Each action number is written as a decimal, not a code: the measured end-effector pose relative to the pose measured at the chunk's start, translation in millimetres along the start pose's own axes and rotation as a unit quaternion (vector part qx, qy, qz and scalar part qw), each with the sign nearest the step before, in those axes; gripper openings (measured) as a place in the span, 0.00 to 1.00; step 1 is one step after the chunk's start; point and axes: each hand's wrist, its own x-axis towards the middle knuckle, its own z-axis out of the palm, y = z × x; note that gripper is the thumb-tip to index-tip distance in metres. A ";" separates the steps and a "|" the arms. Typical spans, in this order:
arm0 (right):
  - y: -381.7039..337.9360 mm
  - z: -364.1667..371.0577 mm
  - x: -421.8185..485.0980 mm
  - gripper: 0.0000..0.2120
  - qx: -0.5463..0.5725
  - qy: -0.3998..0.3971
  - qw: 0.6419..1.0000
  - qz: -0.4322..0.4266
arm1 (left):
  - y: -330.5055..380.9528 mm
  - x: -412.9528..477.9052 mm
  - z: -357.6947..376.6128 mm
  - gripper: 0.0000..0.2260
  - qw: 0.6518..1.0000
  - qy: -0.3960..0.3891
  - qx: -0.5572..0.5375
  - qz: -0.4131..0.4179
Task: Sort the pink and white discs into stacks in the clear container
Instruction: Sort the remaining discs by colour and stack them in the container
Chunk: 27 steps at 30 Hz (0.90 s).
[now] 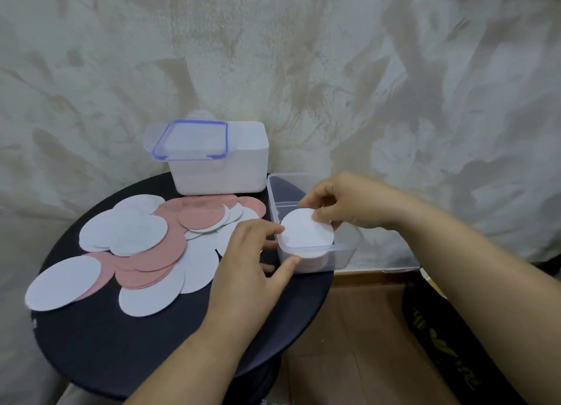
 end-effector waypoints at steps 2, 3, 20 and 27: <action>0.5 0.7 1.5 0.11 -0.018 -0.005 1.000 -0.002 | 0.5 -0.7 -0.6 0.19 1.000 -0.001 -0.004 0.002; 0.9 1.0 1.9 0.11 -0.030 -0.003 1.000 -0.001 | 0.9 -1.1 -0.9 0.19 1.000 -0.001 -0.004 0.003; -1.8 7.7 -0.5 0.19 -0.148 -0.017 0.988 -0.033 | 0.4 -2.6 0.1 0.16 1.000 -0.002 -0.005 -0.002; -4.4 10.5 -2.8 0.22 -0.200 -0.022 0.979 -0.028 | 0.2 -3.7 -0.8 0.16 1.000 0.000 -0.008 -0.005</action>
